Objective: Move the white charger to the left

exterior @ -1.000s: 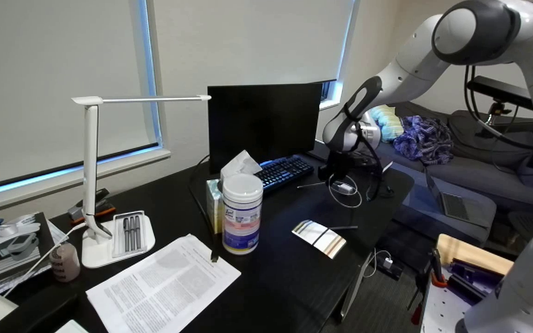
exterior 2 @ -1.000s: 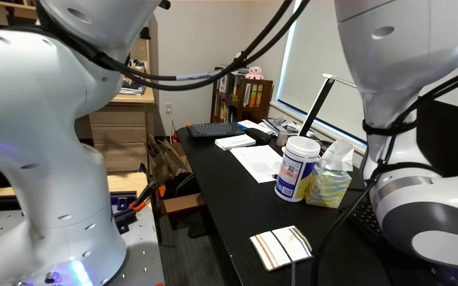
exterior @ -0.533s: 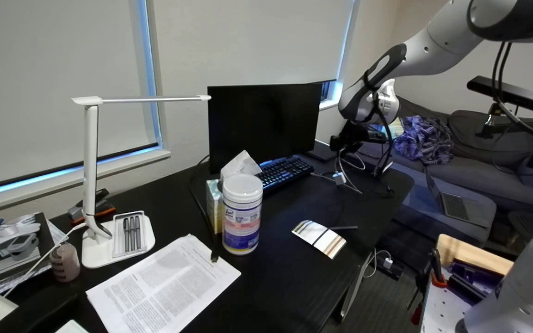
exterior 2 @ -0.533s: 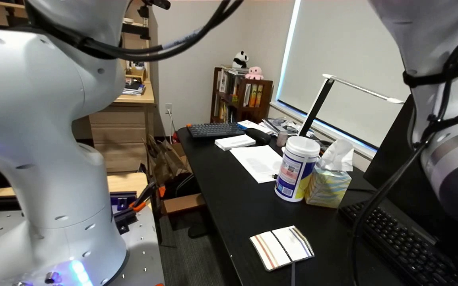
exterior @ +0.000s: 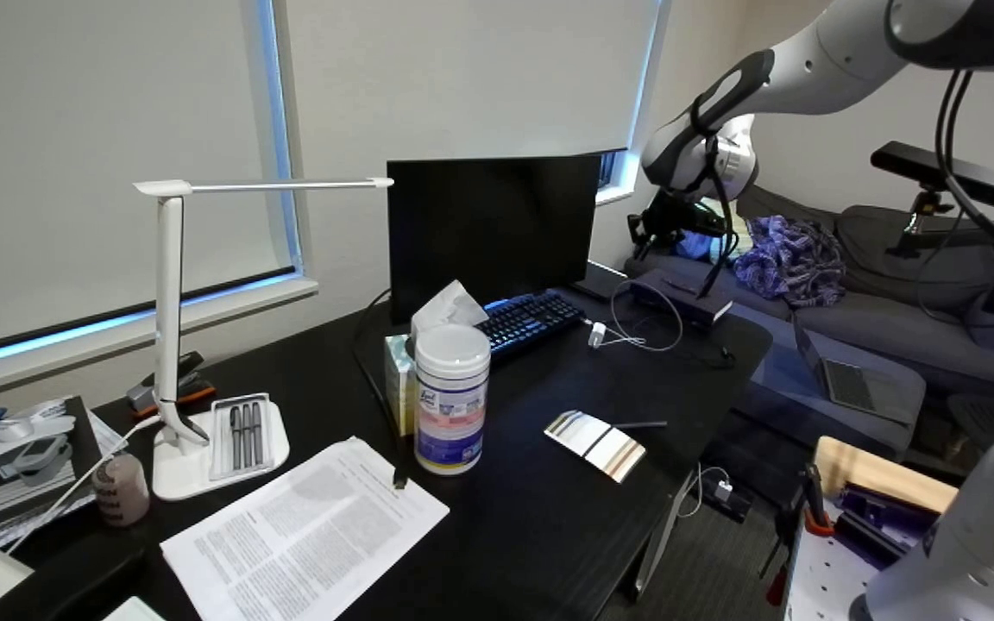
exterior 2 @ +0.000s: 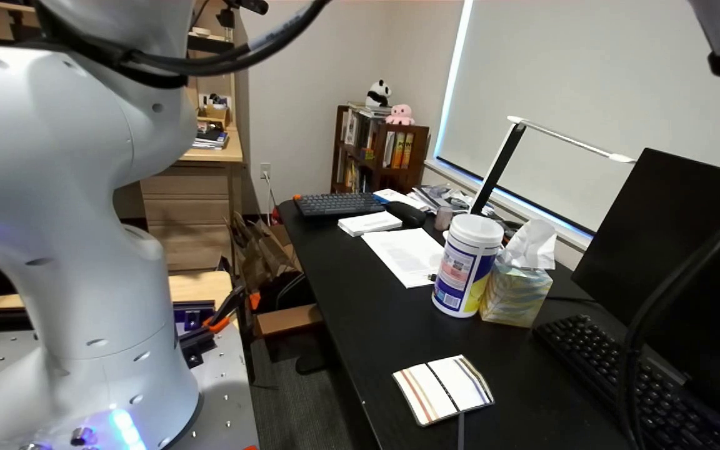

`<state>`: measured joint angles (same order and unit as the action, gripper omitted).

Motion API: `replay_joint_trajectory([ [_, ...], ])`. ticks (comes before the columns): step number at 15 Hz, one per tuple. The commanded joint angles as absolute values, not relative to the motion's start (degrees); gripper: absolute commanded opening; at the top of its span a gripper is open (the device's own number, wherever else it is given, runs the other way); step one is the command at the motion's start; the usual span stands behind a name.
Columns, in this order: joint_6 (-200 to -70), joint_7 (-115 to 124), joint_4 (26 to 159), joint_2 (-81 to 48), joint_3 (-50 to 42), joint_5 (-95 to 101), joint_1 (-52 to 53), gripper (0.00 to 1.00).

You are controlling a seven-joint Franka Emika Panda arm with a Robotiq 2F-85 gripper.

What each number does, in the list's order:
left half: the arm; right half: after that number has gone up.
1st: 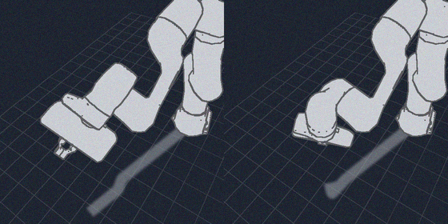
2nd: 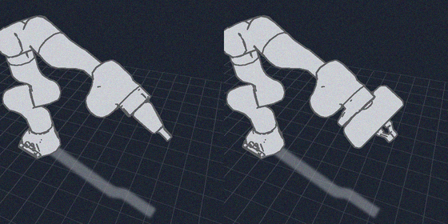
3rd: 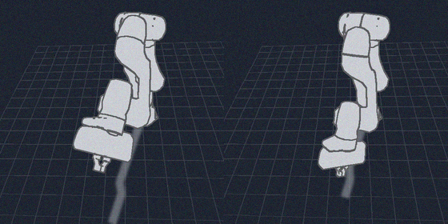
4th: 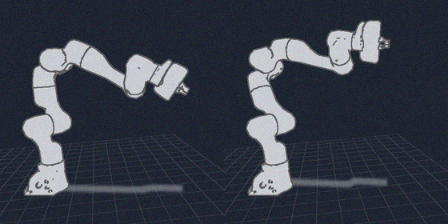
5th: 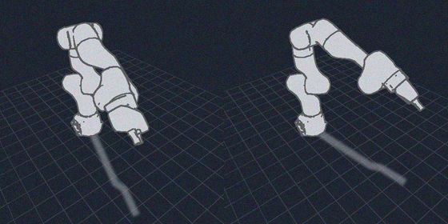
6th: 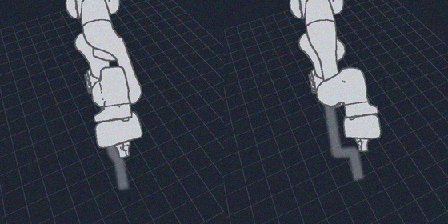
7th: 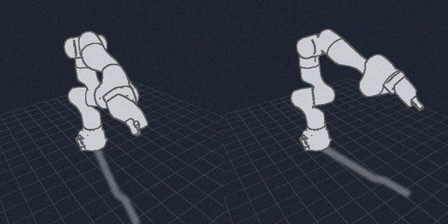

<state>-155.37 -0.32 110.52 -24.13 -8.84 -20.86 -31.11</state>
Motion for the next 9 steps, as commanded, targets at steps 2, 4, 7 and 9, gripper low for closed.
replay_joint_trajectory([
  [2,-151.9,3.3,107.0,-24.0,-11.6,-21.8,-30.1,0.05],
  [4,-150.1,4.2,105.8,-25.1,-12.4,-21.1,-29.7,0.05],
  [7,-148.0,4.5,105.7,-26.4,-12.8,-20.9,-28.8,0.39],
  [9,-145.8,4.1,105.8,-27.3,-12.5,-20.9,-28.4,0.5],
])
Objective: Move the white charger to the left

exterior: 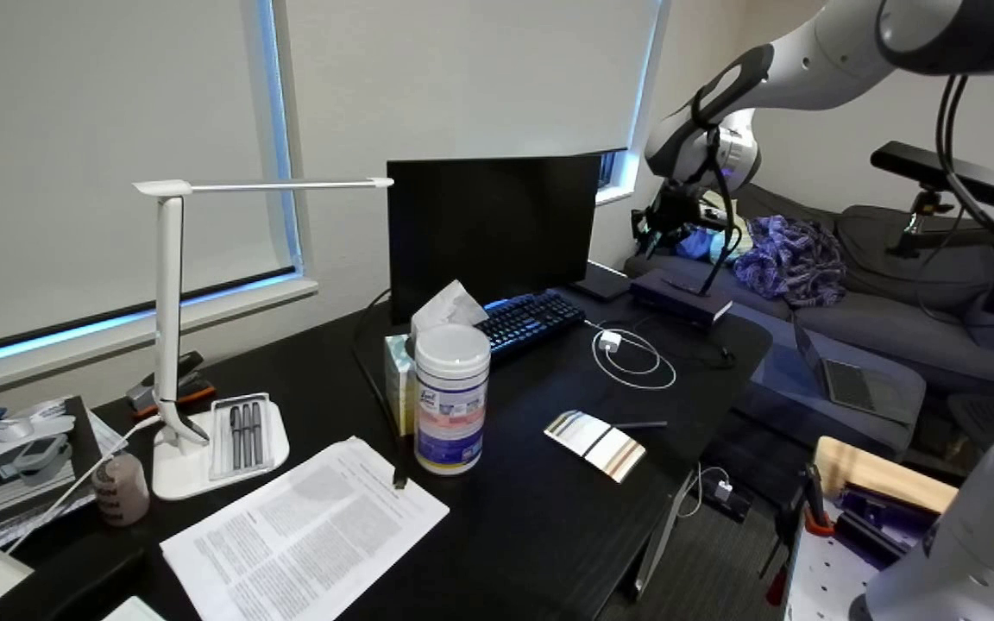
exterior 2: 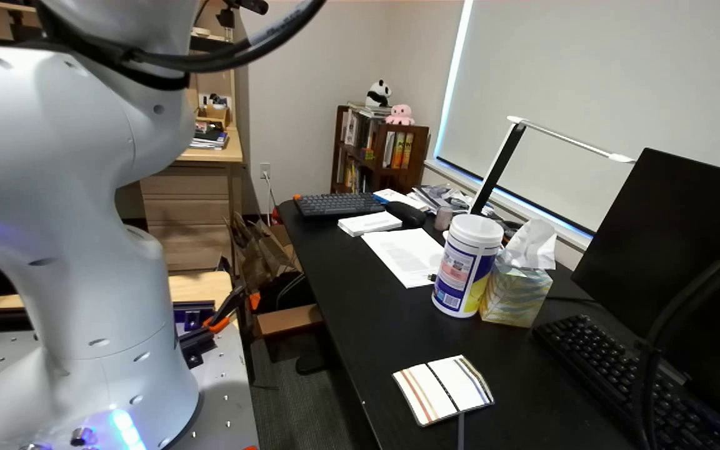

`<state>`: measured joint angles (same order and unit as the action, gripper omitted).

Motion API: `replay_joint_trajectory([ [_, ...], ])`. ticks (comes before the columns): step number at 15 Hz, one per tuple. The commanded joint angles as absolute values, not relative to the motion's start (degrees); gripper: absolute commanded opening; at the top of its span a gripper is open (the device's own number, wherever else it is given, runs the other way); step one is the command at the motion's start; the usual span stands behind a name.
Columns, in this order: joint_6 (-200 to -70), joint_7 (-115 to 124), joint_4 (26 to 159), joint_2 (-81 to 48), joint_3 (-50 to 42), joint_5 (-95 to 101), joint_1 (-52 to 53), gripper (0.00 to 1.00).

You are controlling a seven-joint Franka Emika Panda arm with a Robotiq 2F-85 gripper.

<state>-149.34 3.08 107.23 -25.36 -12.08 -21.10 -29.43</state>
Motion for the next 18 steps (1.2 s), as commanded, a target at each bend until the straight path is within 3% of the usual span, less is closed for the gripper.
replay_joint_trajectory([
  [1,-144.6,4.2,105.7,-28.0,-12.4,-20.9,-28.1,0.56],
  [7,-141.8,2.9,104.7,-33.3,-12.4,-18.3,-26.0,0.95],
  [8,-142.0,2.4,104.5,-34.3,-12.4,-17.4,-25.6,0.98],
  [18,-142.4,11.5,97.9,-44.0,-11.3,-20.1,-24.7,1.0],
])
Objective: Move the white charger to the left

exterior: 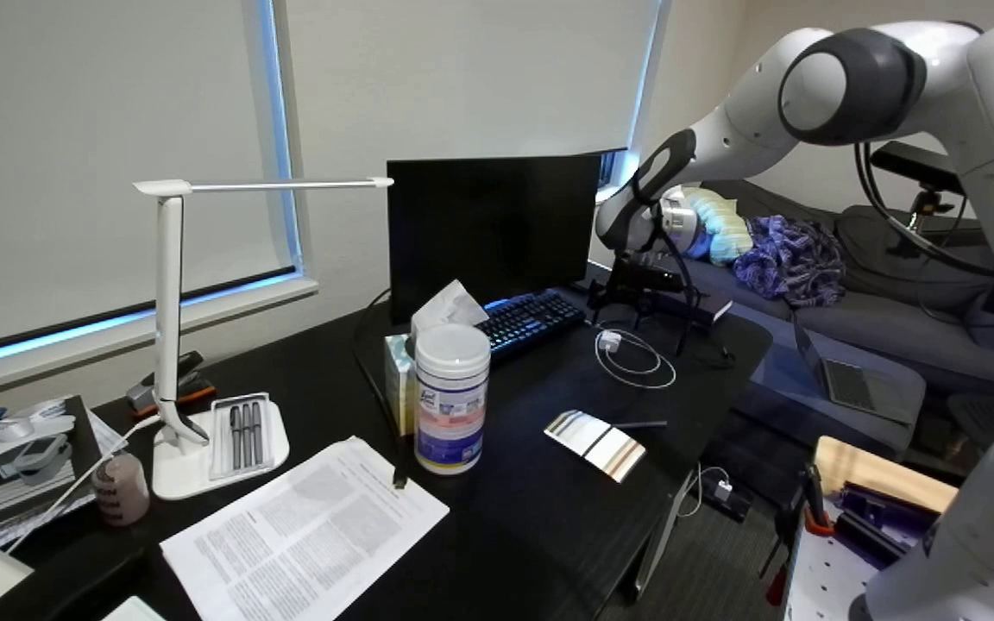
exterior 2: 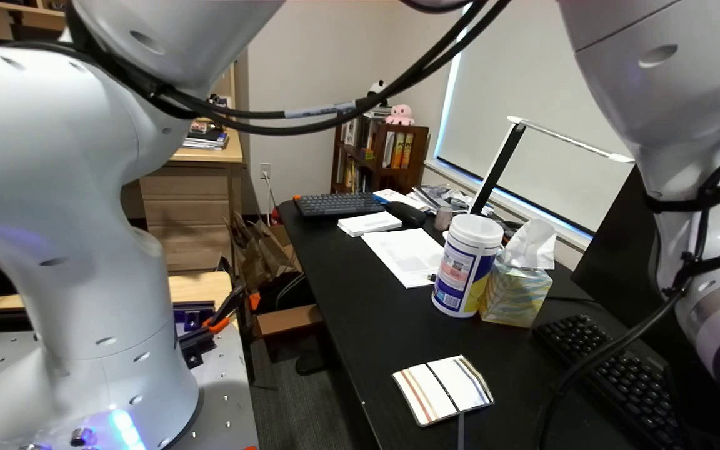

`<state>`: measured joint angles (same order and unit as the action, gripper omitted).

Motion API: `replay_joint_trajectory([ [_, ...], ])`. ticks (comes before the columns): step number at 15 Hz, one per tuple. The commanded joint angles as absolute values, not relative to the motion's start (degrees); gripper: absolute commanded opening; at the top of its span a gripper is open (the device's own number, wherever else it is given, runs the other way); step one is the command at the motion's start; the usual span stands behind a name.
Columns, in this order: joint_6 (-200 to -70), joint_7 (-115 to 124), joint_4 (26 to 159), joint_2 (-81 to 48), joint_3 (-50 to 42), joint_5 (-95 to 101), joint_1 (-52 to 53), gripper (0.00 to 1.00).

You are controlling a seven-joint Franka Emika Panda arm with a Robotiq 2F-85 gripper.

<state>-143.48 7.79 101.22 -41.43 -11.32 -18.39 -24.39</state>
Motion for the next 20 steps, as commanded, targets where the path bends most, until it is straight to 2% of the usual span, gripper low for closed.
replay_joint_trajectory([
  [1,-142.5,12.9,97.6,-44.6,-11.4,-20.5,-24.6,1.0],
  [14,-144.3,18.9,96.3,-47.8,-11.3,-24.6,-25.7,1.0],
  [20,-146.5,15.9,94.1,-49.7,-8.0,-27.1,-27.9,1.0],
])
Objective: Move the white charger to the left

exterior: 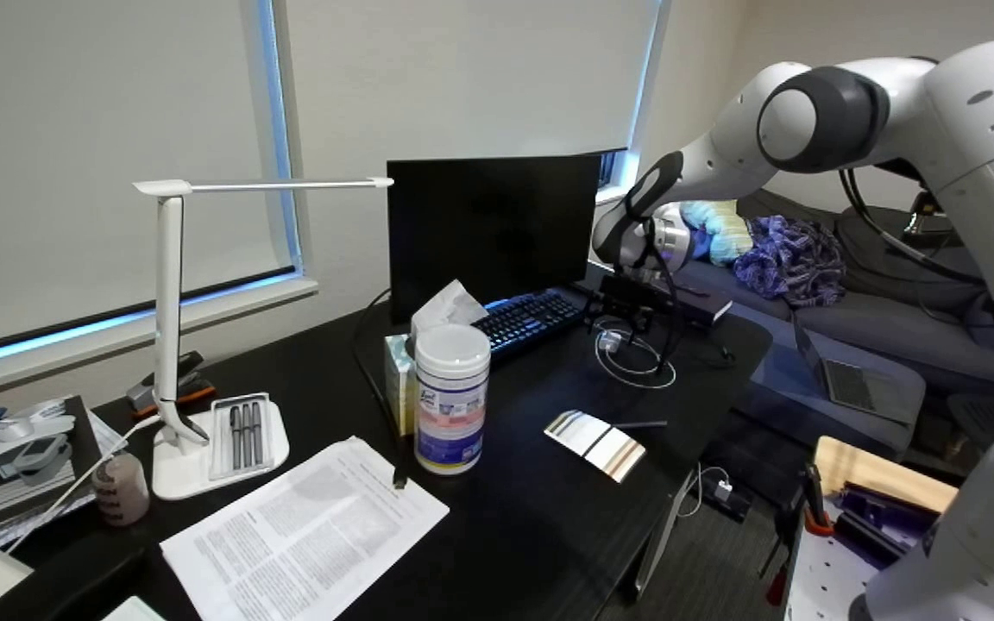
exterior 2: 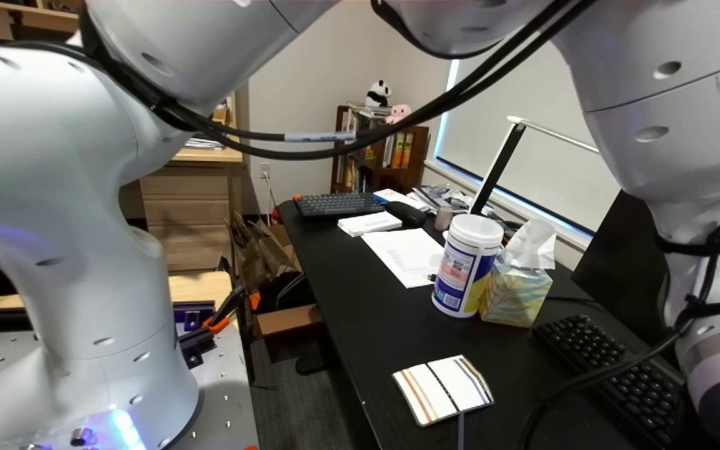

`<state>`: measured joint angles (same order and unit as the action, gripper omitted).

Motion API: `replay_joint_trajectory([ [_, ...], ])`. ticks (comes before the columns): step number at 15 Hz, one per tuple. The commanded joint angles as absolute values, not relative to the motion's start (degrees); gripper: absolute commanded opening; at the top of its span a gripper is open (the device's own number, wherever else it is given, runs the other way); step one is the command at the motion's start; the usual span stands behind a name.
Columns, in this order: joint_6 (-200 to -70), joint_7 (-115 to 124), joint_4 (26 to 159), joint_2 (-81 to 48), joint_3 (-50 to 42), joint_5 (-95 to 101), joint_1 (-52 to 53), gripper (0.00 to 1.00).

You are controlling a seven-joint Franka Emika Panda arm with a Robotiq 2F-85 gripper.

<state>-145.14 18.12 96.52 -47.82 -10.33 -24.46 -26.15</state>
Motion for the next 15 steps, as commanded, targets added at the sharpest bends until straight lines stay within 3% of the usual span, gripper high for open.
replay_joint_trajectory([
  [1,-147.0,15.6,93.6,-50.1,-7.4,-27.6,-28.3,1.0],
  [4,-146.3,16.6,91.8,-51.6,-7.4,-27.0,-27.9,1.0],
  [5,-146.0,16.8,91.3,-52.0,-7.4,-26.9,-27.9,0.95],
  [6,-145.9,16.9,90.8,-52.4,-7.6,-26.7,-27.8,0.74],
  [8,-145.6,17.0,90.1,-52.8,-7.6,-26.6,-27.9,0.69],
  [14,-145.0,15.1,92.1,-50.6,-7.3,-26.1,-28.0,0.29],
  [15,-144.9,14.2,93.6,-49.4,-7.4,-25.6,-27.6,0.27],
])
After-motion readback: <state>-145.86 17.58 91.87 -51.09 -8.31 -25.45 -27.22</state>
